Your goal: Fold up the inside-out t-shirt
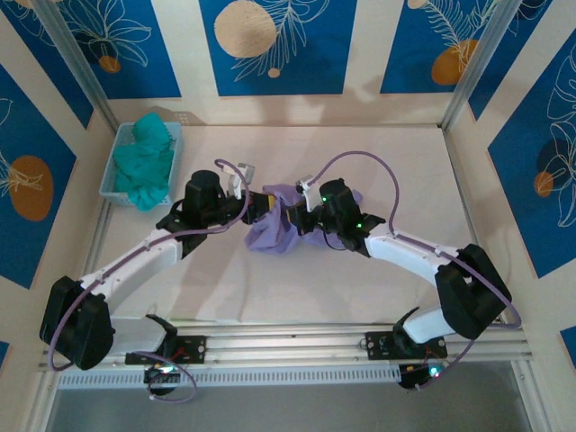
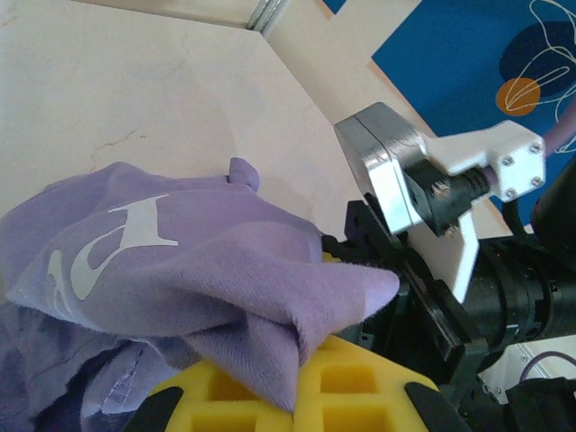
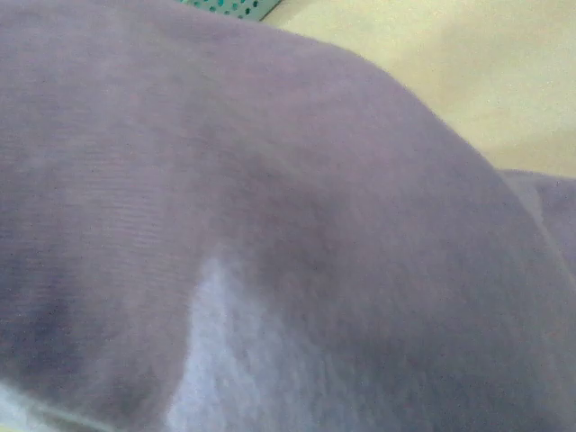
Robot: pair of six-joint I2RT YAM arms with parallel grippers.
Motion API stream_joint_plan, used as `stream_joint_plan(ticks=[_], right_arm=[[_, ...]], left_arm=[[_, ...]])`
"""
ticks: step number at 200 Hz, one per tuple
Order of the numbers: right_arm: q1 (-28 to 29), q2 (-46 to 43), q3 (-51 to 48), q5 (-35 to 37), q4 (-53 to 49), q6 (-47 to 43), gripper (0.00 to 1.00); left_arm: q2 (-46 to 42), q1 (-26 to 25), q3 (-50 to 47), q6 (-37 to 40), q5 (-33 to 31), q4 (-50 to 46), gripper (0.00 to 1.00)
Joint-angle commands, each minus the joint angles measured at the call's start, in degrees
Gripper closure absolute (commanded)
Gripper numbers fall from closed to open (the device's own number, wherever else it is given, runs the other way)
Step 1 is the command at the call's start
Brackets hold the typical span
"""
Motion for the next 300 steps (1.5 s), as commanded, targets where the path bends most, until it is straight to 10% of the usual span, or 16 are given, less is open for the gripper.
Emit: stream_joint_plan(ticks=[1,122,172,208,262,300], right_arm=[[-0.74,-4.23,1.21,-4.68,-0.64,-0.1,1.0],[-9.35,-11.85,0.18,-39.73,12.48,31.65,1.0],[-6.54,-10.46,3.1,-31.51,5.36,28.96,1.0],[-3.59,-8.04,4.21,-15.63,-7.74,13.05,1.0],[-0.41,3.22,7.95,-0.92,-10.67,1.62,0.44],[-0.85,13.58,11.34,2.64,-7.51,2.3,0.45]], left_arm=[[0.47,0.71,1.81,1.51,-2.88,-1.34,1.0],[11.06,1.41,10.45,13.17,-30.76,-8.82,0.97],[10.87,1.35,11.88,15.69,-31.24,-10.46,0.64],[4.41,1.33,4.98,14.95,-25.54,-6.02,0.83],[2.57,1.41,1.8,12.72,-26.9,-10.01,0.74],[9.82,1.49,3.55,10.85,-20.26,-10.73,0.56]])
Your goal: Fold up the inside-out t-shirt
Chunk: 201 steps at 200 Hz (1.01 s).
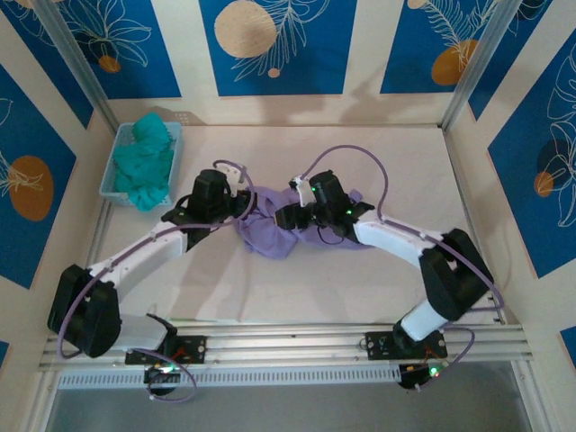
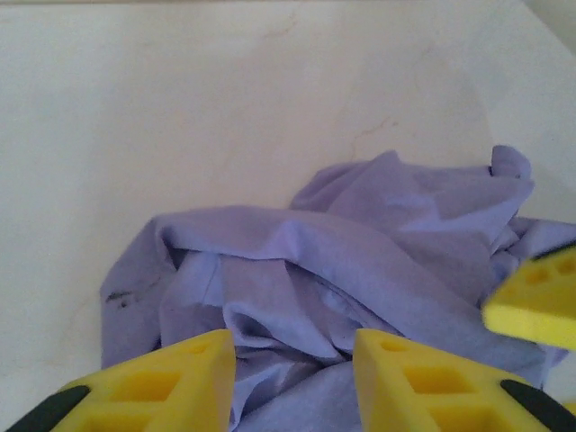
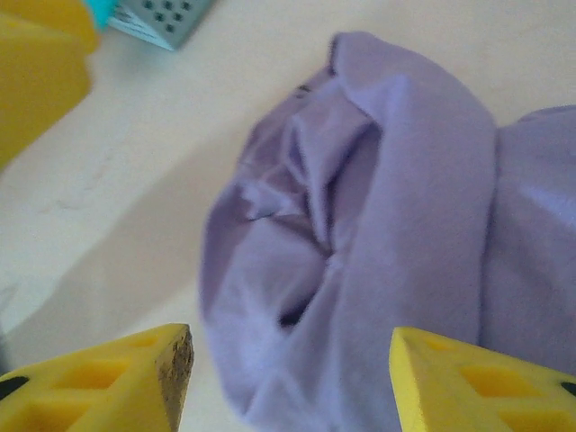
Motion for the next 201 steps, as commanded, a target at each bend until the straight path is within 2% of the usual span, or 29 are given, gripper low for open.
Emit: stream_joint_plan(ticks=[1,12,33,48,62,80,118,138,154,167,184,201], right_arm=[[-0.27,4.26,2.68,5.37,1.24,-2.11,0.45],[-0.97,6.01,3.24,5.17,1.41,-1.34,0.55],[-1.66,6.31,2.37,4.7,2.31,-0.33,0.82],[-1.94,5.02,1.13,4.46,3.12,0.02,0.92],[-2.15,4.03,0.52,4.08,3.32,0.33,0.97],[-2.39,3.15,-0.21,3.93,3.4,0.39,1.0],[-2.92,2.66,-0.78,3.33,3.65,0.39,1.0],[-3.33,2.69,-0.92,3.11,3.99,0.32,1.0],[-3.76,2.36,-0.92,3.01,3.81,0.08,1.0],[-4.36,1.2,-0.97,3.23,3.12,-0.51,1.0],[-5.53,-1.61,-0.86,2.64,1.89,-1.83,1.0],[-6.27,-5.74,-1.47,0.62,1.06,-3.99,1.0]], left_arm=[[4.89,0.45,1.31,-1.74,5.55,-0.84,0.56],[7.7,0.41,2.66,-2.24,7.31,-0.77,0.53],[12.9,0.25,5.73,-2.86,9.61,-0.67,0.5],[16.06,-0.02,8.01,-2.86,9.95,-1.09,0.5],[18.85,-0.26,9.87,-2.73,9.63,-1.48,0.5],[21.85,-0.34,11.65,-2.52,6.97,-2.86,0.5],[24.26,-0.32,12.5,-1.79,2.75,-2.54,0.53],[25.24,-0.29,13.07,-1.74,3.03,-2.53,0.62],[25.22,-0.3,13.43,-1.79,3.27,-2.93,0.75],[23.59,-0.21,13.16,-1.55,3.31,-2.89,0.84],[18.58,-0.12,11.3,-1.2,4.32,-1.44,0.86],[10.69,-0.15,7.59,-1.81,8.96,2.31,0.91]])
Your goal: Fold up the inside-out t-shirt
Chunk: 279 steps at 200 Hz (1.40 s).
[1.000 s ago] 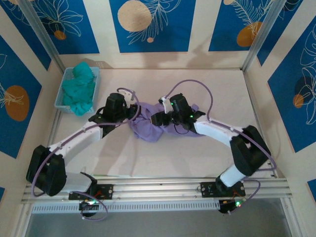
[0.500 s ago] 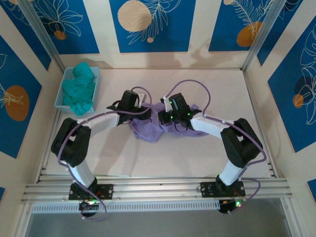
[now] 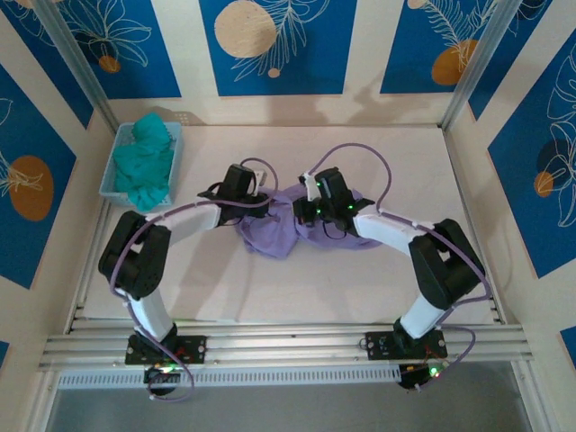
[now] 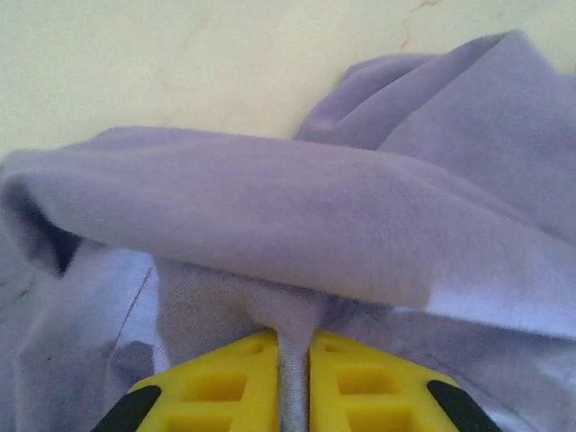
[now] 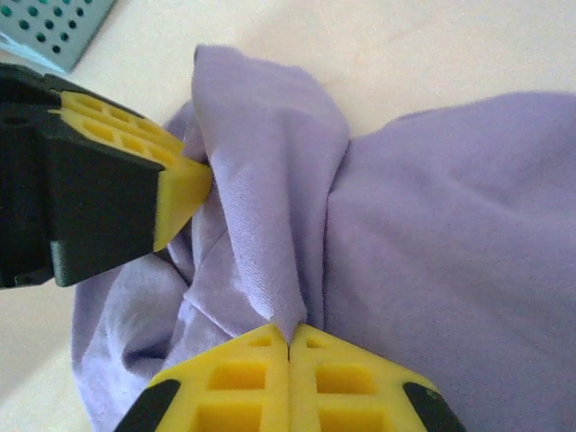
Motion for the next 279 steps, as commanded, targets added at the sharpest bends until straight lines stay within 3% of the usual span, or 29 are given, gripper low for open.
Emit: stream_joint_plan(ticks=[1,14,52,65,81,101,119,152,179,234,248,266,279], right_arm=[[-1.12,-7.27,-0.91,-2.59,-0.97,-3.45,1.0],[-1.14,-10.95,-1.54,-3.3,-1.89,-5.33,1.0],[-1.9,-22.13,-2.77,-4.24,-4.16,-9.31,1.0],[-2.48,-22.89,-2.02,-4.24,-4.63,-9.59,1.0],[-3.4,-20.05,2.26,1.21,-10.95,-7.0,1.0],[-3.73,-16.99,7.21,6.26,-19.7,-6.54,0.89],[-3.28,-20.71,5.22,8.13,-20.4,-7.61,0.75],[1.22,-32.49,-4.15,-0.12,-11.69,-13.81,0.56],[4.41,-33.82,-7.69,-4.01,-6.46,-14.29,0.5],[5.6,-21.31,-2.12,-1.97,0.61,-12.48,0.45],[5.43,-18.92,-0.4,-1.66,0.68,-12.49,0.52],[4.49,-19.22,0.16,-5.24,-0.68,-12.5,0.87],[3.11,-21.43,-1.29,-11.37,-1.52,-12.65,1.0]], left_arm=[[-11.53,-0.07,-3.27,-0.04,5.02,4.17,0.92],[-17.17,-0.05,-5.92,-2.55,9.5,7.6,1.0],[-27.82,-1.16,-8.8,-11.8,24.33,16.9,1.0],[-29.26,-1.81,-9.58,-16.21,28.44,22.71,1.0],[-29.52,-2.03,-10.48,-21.51,31.39,29.22,1.0],[-29.35,-1.95,-10.2,-22.23,30.75,29.69,1.0],[-28.94,-2.03,-9.28,-20.97,29.63,26.88,1.0],[-28.47,-2.2,-9.18,-20.53,29.3,26.21,1.0],[-28.22,-2.16,-8.91,-20.19,29.55,25.87,1.0],[-28.1,-2.4,-8.82,-19.98,29.79,25.62,1.0],[-28.12,-2.4,-8.99,-19.56,29.66,25.32,1.0],[-28.67,-2.38,-8.92,-17.81,27.74,22.67,1.0],[-29.47,-2.07,-8.4,-15.48,22.87,17.99,1.0]])
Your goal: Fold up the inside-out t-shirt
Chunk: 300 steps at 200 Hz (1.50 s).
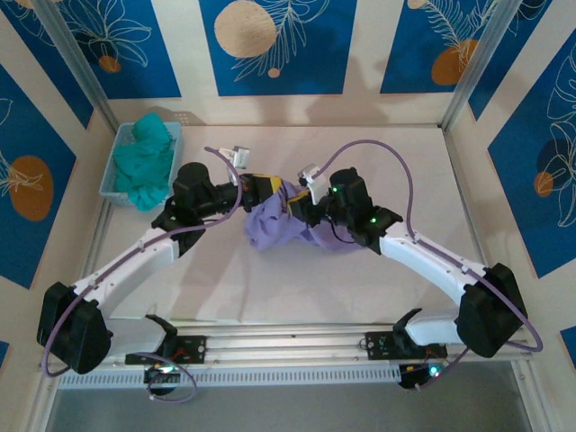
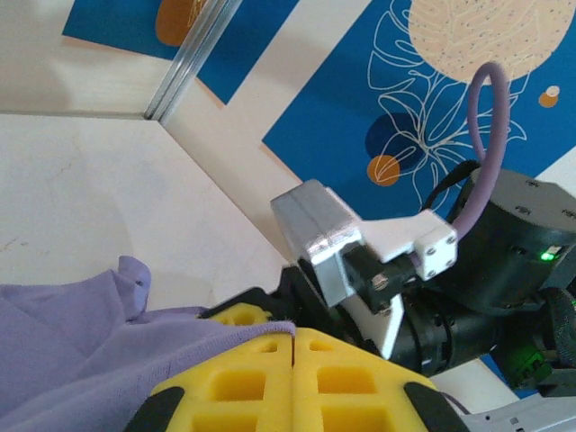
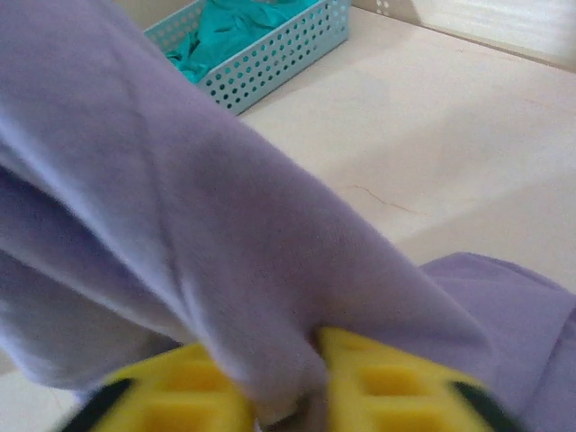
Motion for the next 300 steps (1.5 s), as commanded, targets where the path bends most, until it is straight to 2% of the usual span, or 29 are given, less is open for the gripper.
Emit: stream_joint_plan(ticks=[1,23,34,46,85,105,119,151,175,217,249,300], right_arm=[[-1.77,-3.46,0.99,-9.19,0.73,-0.23,1.0],[-5.3,-6.3,-1.5,-24.4,-0.02,2.38,1.0],[-6.25,-6.6,-2.2,-30.64,0.82,4.21,1.0],[-6.5,-6.65,-3.0,-33.94,2.96,6.61,1.0],[-8.13,-5.18,-4.28,-33.91,9.09,13.24,1.0],[-9.41,-4.23,-4.84,-33.33,10.61,15.36,1.0],[-9.83,-3.74,-5.2,-33.48,11.42,16.12,1.0],[-9.93,-3.49,-5.7,-32.58,11.35,16.08,1.0],[-10.06,-3.67,-5.81,-32.72,11.13,15.87,1.0],[-10.1,-4.18,-6.19,-32.39,10.6,14.79,1.0],[-10.08,-4.3,-6.44,-32.3,10.31,14.42,1.0],[-10.53,-4.89,-6.74,-32.03,9.87,13.76,1.0]], left_arm=[[-1.04,-0.06,1.45,4.09,-5.43,-5.85,1.0],[-1.11,0.21,3.21,9.75,-18.44,-14.98,1.0],[0.04,0.23,4.05,12.58,-21.94,-17.13,1.0],[1.81,0.23,5.26,14.55,-24.11,-19.29,0.99],[2.74,-0.06,5.46,16.25,-21.87,-21.59,0.8],[-0.97,-0.59,2.49,16.54,-21.66,-22.26,0.62],[-3.84,-1.32,0.6,17.05,-22.55,-24.1,0.54],[-8.56,-3.56,-2.03,19.5,-21.3,-27.17,0.46],[-8.9,-4.36,-2.7,21.11,-17.8,-26.06,0.46],[-2.89,-4.47,1.29,22.47,-15.95,-24.39,0.6],[0.85,-4.47,4.01,23.79,-17.08,-24.59,0.6],[4.81,-4.4,5.59,23.94,-14.05,-23.65,0.62]])
